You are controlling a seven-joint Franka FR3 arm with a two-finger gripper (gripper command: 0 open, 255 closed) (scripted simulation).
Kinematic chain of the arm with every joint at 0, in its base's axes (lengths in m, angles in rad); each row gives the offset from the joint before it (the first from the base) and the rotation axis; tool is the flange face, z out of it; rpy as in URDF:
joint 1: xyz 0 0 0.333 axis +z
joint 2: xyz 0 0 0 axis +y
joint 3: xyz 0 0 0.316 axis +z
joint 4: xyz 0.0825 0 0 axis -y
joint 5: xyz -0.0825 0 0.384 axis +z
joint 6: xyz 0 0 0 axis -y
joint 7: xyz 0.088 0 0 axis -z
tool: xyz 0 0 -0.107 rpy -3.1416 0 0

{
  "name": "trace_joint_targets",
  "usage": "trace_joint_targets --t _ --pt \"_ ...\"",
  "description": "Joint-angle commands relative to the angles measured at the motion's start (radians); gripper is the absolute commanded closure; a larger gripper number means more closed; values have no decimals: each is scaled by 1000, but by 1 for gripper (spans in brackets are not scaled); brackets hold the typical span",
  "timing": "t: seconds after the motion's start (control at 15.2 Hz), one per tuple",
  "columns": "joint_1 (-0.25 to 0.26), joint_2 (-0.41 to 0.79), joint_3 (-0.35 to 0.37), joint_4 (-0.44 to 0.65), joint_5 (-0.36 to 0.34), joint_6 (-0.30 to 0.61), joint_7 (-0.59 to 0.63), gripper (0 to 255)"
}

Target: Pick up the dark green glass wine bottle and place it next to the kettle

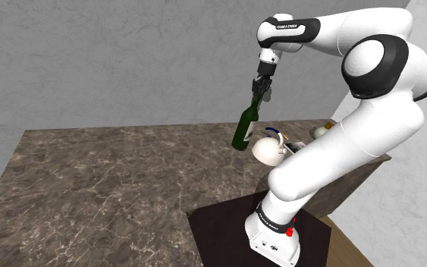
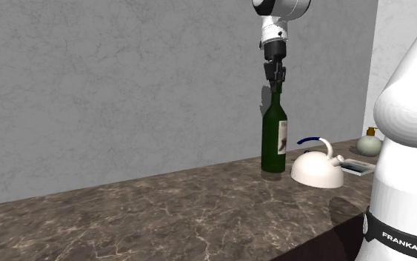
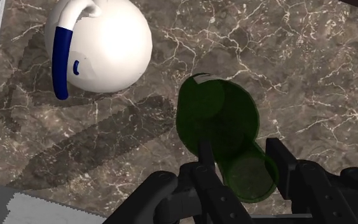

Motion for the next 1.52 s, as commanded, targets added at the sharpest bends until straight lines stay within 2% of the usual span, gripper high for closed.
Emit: trace_joint_targets --t 0.0,0.59,1.12,1.19,1.45 --pt "-1 1 -2 -27 -1 29 0 255" --pt "-4 18 -14 -138 -3 157 0 255" --pt "-4 18 -14 -138 -3 157 0 255" --pt "-4 18 -14 -138 -3 157 0 0" --pt "-4 18 -14 -138 -3 157 0 0"
